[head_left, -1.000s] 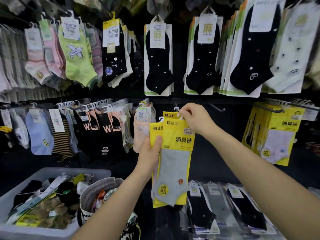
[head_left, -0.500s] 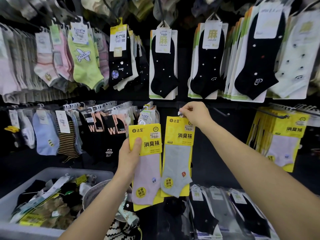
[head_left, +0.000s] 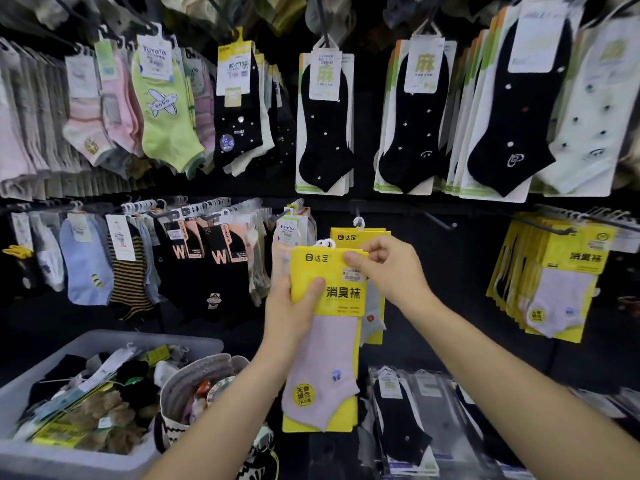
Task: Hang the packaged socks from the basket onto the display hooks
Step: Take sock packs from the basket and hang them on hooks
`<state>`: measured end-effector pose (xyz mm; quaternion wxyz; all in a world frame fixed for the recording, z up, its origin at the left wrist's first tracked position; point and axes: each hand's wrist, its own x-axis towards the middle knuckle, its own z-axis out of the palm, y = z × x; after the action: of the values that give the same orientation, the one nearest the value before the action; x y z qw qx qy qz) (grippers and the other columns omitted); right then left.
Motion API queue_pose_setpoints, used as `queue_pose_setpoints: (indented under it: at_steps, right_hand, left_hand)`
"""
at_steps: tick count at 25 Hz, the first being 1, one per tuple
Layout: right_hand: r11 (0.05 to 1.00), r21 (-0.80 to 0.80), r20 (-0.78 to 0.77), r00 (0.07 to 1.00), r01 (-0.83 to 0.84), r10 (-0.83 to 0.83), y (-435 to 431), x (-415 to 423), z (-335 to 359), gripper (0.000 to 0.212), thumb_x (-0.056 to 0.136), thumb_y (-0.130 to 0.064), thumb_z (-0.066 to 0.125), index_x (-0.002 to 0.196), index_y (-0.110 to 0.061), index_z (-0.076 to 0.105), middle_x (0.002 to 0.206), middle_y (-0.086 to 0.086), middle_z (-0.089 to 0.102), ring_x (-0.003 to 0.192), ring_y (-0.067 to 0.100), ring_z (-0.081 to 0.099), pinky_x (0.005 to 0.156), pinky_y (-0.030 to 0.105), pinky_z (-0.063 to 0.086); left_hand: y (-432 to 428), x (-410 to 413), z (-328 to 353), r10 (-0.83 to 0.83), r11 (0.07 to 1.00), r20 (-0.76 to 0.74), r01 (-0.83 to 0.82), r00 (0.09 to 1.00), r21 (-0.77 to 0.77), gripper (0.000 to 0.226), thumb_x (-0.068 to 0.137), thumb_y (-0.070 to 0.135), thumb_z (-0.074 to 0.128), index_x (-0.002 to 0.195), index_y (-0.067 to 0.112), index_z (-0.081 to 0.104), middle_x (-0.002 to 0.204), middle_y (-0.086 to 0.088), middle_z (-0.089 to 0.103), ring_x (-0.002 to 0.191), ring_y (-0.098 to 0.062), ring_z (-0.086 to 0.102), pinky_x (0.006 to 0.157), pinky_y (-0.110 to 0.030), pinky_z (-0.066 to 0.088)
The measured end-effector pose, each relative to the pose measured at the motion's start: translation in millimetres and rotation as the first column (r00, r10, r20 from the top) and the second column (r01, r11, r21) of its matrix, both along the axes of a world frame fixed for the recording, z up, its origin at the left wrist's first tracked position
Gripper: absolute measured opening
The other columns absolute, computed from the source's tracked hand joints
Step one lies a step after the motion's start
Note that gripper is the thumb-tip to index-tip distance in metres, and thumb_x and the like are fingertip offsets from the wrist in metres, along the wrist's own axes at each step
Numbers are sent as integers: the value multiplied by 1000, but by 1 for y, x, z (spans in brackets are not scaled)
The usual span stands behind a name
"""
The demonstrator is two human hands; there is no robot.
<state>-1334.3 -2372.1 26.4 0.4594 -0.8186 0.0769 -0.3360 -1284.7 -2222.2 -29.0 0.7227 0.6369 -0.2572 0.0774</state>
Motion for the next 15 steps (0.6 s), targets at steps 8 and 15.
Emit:
queue_pose_setpoints:
  at_steps: [8,15]
  right_hand:
    - [995,-97,7,1000,-22,23,-17,-11,9,3,84,-33,66,84,-30,66,85,-6,62,77,9,53,75,30,48]
    - [989,-148,-17,999,24,-27,-22,2,36,15,86,-23,64,72,-23,67,75,-7,64,74,9,58,69,26,48]
  left_hand:
    - [-16,-6,2,-110,994,11,110,994,-6,22,93,21,55,88,40,63,94,9,72,87,-8,69,74,-23,56]
    - [-24,1,-2,-137,991,-57,137,989,-6,34,101,26,36,101,-1,57,87,6,66,84,-15,62,75,-31,52]
